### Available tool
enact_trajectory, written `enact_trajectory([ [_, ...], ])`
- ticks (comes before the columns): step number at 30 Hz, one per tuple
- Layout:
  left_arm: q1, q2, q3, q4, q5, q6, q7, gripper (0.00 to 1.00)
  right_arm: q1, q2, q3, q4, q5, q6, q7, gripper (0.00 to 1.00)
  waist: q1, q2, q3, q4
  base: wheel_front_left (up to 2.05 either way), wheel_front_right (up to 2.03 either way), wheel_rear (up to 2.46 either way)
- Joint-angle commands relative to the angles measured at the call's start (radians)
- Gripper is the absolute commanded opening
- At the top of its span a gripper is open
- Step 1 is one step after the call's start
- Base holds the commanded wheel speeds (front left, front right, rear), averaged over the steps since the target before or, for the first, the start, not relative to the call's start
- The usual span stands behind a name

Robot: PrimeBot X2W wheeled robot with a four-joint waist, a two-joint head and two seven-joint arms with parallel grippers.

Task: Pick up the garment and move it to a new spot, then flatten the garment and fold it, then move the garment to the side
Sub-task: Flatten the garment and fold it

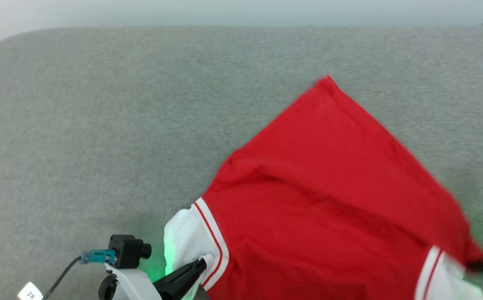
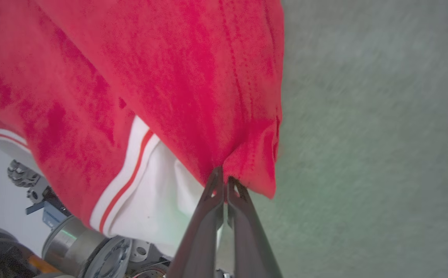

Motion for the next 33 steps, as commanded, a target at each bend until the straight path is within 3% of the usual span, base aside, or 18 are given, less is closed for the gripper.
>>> enact_trajectory([
  [1, 0.010, 0.006, 0.006, -0.005, 0.005, 0.005, -0.004, 0.00, 0.105, 0.044, -0.031, -0.055, 0.003, 0.000, 0.001, 0.00, 0.0000, 0.0000, -0.027, -0.039, 0.00, 0.00, 0.00],
  [7, 0.002, 0.007, 0.016, -0.002, 0.007, 0.008, -0.004, 0.00, 0.327, 0.167, -0.030, -0.147, -0.053, 0.000, -0.014, 0.00, 0.0000, 0.0000, -0.031, -0.045, 0.00, 0.00, 0.00],
  [12, 0.005, 0.000, 0.016, 0.006, -0.005, 0.007, -0.001, 0.00, 0.374, 0.248, -0.003, -0.143, -0.132, 0.000, -0.081, 0.01, 0.0000, 0.0000, -0.032, -0.048, 0.00, 0.00, 0.00],
  [13, 0.007, 0.001, 0.016, 0.008, -0.005, 0.007, -0.001, 0.00, 0.367, 0.265, -0.009, -0.137, -0.145, 0.000, -0.109, 0.31, 0.0000, 0.0000, -0.032, -0.049, 0.00, 0.00, 0.00],
  [14, 0.007, 0.001, 0.016, 0.008, -0.005, 0.007, -0.001, 0.00, 0.367, 0.265, -0.009, -0.137, -0.145, 0.000, -0.109, 0.31, 0.0000, 0.0000, -0.032, -0.049, 0.00, 0.00, 0.00],
  [15, 0.009, 0.001, 0.016, 0.010, -0.005, 0.007, -0.001, 0.00, 0.359, 0.277, -0.008, -0.138, -0.144, 0.000, -0.132, 0.49, 0.0000, 0.0000, -0.034, -0.050, 0.00, 0.00, 0.00],
  [16, 0.011, 0.000, 0.016, 0.012, -0.005, 0.006, -0.001, 0.00, 0.351, 0.288, -0.012, -0.145, -0.135, 0.000, -0.153, 1.00, 0.0000, 0.0000, -0.036, -0.049, 0.00, 0.00, 0.00],
  [20, 0.022, -0.010, 0.029, 0.017, -0.007, 0.005, -0.004, 0.00, 0.363, 0.283, -0.079, -0.197, -0.091, 0.000, -0.172, 1.00, 0.0000, 0.0000, -0.042, -0.044, 0.00, 0.00, 0.00],
  [27, 0.034, -0.043, 0.038, 0.019, 0.017, 0.003, -0.007, 0.00, 0.330, 0.206, -0.350, -0.359, 0.016, 0.000, -0.090, 1.00, 0.0000, 0.0000, -0.038, -0.005, 0.00, 0.00, 0.00],
  [30, 0.026, -0.059, 0.041, 0.024, 0.025, 0.003, -0.007, 0.00, 0.223, 0.170, -0.401, -0.367, -0.040, 0.000, -0.077, 1.00, 0.0000, 0.0000, -0.031, 0.018, 0.00, 0.00, 0.00],
  [33, 0.010, -0.075, 0.037, 0.028, 0.034, 0.002, -0.006, 0.00, 0.075, 0.147, -0.329, -0.325, -0.156, 0.000, -0.124, 1.00, 0.0000, 0.0000, -0.017, 0.045, 0.00, 0.00, 0.00],
])
